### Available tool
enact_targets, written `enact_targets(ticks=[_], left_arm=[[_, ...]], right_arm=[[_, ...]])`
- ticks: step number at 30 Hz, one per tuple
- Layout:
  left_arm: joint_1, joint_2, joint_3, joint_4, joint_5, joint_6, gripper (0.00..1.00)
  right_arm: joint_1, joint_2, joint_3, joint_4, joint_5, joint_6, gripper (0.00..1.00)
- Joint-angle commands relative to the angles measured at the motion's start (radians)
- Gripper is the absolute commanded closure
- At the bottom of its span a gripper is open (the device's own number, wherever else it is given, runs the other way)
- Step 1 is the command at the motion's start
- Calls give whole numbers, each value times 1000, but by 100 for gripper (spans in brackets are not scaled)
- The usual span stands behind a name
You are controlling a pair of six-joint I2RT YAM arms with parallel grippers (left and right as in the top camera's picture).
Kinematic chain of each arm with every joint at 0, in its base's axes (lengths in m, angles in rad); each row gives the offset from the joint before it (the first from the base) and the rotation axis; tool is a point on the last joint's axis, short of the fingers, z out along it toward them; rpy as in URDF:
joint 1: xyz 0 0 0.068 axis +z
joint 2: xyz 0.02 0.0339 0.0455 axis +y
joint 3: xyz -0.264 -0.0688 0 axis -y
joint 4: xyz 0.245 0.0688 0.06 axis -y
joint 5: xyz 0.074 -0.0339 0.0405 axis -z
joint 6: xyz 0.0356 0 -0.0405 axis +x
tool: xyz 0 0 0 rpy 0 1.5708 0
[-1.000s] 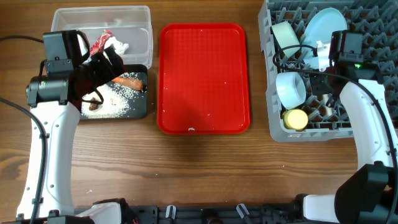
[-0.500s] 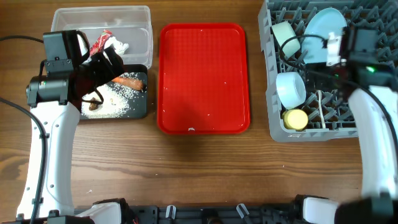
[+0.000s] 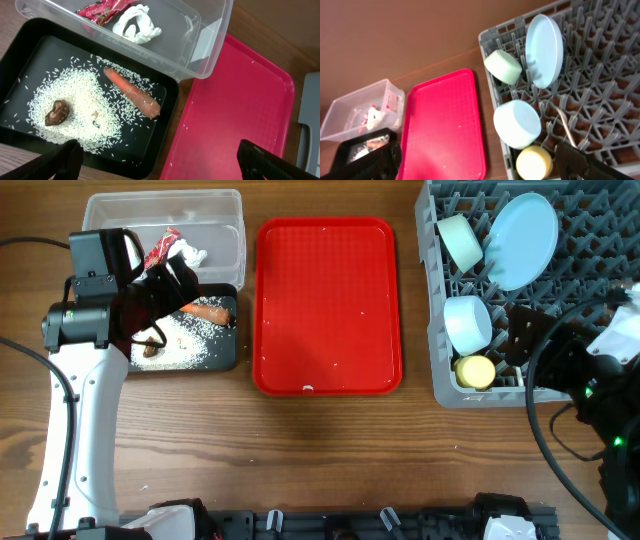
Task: Sort waste into correct bins and load items into the dishwasher rack
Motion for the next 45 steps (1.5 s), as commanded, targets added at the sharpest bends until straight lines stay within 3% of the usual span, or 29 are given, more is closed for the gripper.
enact_targets(ticks=[1,5,8,11,13,18,23,31,35,45], left_arm=[[3,-11,18,2,-9,5,0],[3,-11,18,2,-9,6,0],[3,-11,18,2,-9,5,0],[3,-11,18,2,-9,5,0],[3,-11,18,2,-9,6,0],[3,-11,18,2,-9,6,0],[3,-11,18,2,-9,5,0],[3,-11,18,2,-9,5,0],[3,-11,18,2,-9,6,0],[3,-11,18,2,-9,5,0]], right_arm=[[0,2,-2,-14,5,58,0],[1,-10,-74,85,35,83,0],[39,-132,-245,328,84,44,0],[43,-281,-500,630,86,-146,0],[42,-404,-710,780,76,-188,0],[42,-631,-1077,965,77,-148,0],[42,-796,-1311,1092,81,-148,0],[43,-887,-1420,1178,80,-147,0],[43,-887,-1420,1103,56,-147,0],[45,-886,-1420,1106,54,-147,0]])
